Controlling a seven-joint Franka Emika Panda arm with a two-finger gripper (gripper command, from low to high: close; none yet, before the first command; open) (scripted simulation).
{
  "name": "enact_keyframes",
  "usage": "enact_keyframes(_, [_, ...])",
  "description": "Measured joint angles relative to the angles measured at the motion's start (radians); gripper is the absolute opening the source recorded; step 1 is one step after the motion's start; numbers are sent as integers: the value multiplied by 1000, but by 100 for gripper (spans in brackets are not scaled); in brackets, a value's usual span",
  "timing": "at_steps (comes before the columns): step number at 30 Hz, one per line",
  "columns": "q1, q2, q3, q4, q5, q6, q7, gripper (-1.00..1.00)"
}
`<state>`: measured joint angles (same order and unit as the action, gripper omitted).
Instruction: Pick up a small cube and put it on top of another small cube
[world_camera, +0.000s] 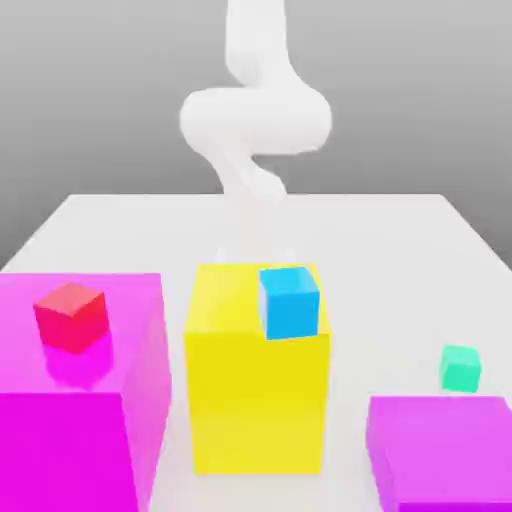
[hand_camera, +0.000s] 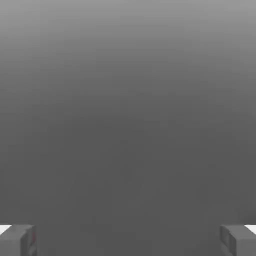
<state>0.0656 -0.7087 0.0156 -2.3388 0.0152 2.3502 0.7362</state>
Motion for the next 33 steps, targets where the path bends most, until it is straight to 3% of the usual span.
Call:
enact_keyframes(16, [356,584,201,-250,29,327,-359,0])
enact_keyframes(22, [491,808,255,-339,-99,448,-389,0])
enact_keyframes(28, [603,1027,125,-311,-256,610,-289,0])
enact_keyframes(29, [618,1050,107,-306,-267,629,-279,-100])
enact_keyframes(33, [618,1050,107,-306,-268,629,-278,-100])
